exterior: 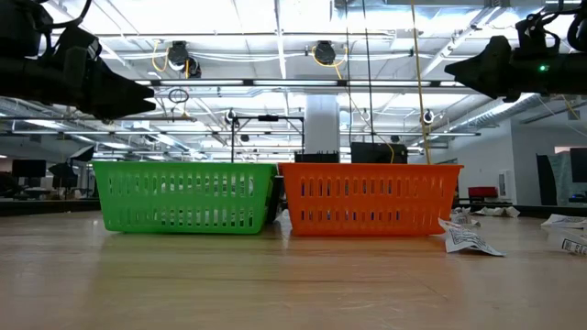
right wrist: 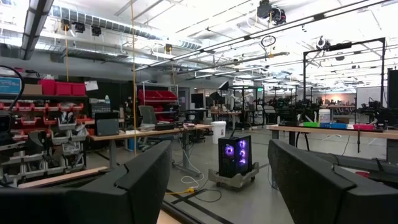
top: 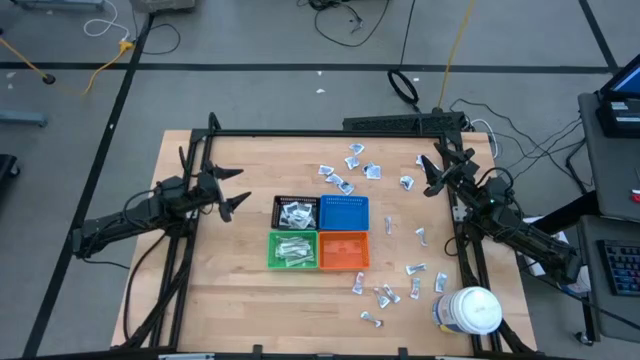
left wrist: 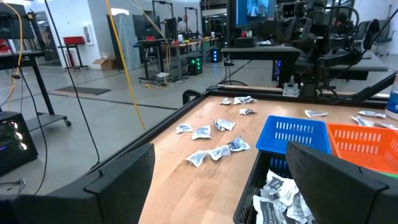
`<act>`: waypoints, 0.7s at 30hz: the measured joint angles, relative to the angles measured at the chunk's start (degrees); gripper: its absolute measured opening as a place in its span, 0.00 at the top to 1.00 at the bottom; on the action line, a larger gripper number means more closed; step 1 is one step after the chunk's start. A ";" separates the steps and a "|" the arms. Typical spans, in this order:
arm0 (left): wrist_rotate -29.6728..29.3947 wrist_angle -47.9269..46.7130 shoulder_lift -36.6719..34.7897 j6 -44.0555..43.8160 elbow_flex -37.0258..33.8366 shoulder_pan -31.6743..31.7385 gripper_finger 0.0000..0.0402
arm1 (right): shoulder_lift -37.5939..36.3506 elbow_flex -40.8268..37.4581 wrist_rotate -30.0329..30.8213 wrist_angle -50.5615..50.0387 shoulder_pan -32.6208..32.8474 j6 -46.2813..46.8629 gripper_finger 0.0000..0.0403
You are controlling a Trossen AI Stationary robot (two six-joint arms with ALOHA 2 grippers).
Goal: Pick & Place First Aid Supplies
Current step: Put the ointment pack into the orange bin
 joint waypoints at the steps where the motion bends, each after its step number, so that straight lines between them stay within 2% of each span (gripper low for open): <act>1: 0.00 -0.02 0.02 0.00 0.00 0.00 0.09 | 0.00 0.02 0.00 0.00 0.00 0.00 0.35; 11: 0.04 0.02 0.02 0.02 0.00 0.00 0.09 | 0.00 0.02 0.00 0.10 0.01 0.09 0.35; 16: 0.07 0.06 0.02 0.02 0.00 0.00 0.09 | 0.03 0.49 0.00 -0.35 0.01 4.91 0.35; 21: 0.15 0.07 0.02 0.04 0.00 0.00 0.09 | 3.84 7.40 -0.04 -14.71 0.02 4.42 0.35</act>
